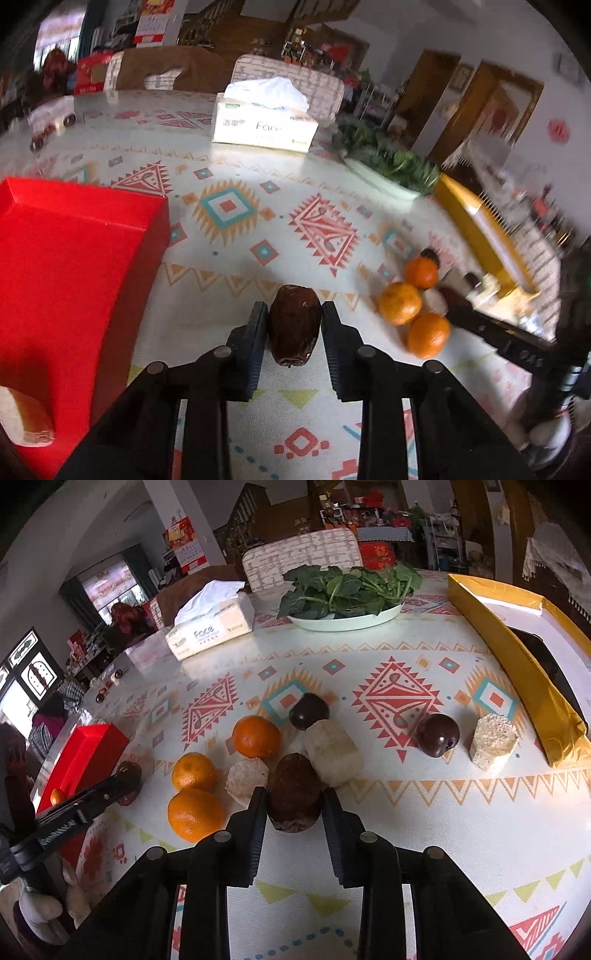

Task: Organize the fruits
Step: 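Grasp a red date with the left gripper while the right gripper grasps a dark red date, then carry both dates over the red tray and open both grippers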

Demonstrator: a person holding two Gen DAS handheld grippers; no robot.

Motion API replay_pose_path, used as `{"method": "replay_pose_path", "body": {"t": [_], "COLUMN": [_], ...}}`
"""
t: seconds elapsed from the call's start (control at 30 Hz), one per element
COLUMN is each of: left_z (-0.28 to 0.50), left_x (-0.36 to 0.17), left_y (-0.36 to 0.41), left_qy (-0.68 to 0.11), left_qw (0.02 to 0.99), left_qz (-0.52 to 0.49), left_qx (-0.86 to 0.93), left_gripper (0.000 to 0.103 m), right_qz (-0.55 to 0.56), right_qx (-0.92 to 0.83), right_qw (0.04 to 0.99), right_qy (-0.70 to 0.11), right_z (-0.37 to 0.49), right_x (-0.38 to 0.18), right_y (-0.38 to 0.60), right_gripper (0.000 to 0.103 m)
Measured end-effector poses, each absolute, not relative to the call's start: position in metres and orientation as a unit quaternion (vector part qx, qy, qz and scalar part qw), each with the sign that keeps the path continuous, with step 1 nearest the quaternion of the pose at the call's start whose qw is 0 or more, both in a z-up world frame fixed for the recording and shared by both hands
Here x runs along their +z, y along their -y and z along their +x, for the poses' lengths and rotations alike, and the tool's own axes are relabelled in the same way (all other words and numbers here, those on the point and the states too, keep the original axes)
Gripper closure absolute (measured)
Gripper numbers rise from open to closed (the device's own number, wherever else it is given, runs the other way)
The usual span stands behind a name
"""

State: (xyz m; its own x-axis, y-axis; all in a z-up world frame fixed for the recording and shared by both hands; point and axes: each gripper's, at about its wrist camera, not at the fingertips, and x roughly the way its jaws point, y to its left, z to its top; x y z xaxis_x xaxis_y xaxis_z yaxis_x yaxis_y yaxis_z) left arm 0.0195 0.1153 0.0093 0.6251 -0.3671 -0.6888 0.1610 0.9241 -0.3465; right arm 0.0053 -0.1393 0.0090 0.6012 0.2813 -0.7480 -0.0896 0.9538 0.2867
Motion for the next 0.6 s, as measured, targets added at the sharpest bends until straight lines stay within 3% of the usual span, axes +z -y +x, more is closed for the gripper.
{"method": "replay_pose_path", "body": {"t": [0.33, 0.6], "left_z": [0.000, -0.062], "left_x": [0.029, 0.077], "left_y": [-0.119, -0.181], "left_qy": [-0.365, -0.323], "left_qw": [0.902, 0.916], "left_qz": [-0.153, -0.175], "left_qx": [-0.173, -0.159], "left_gripper": [0.075, 0.075], "right_qz": [0.119, 0.128], "right_qx": [0.079, 0.115], "right_qw": [0.911, 0.912], "right_qy": [-0.387, -0.372], "right_z": [-0.010, -0.050], "right_x": [0.025, 0.056], "right_y": [0.144, 0.121], "right_gripper": [0.070, 0.070]}}
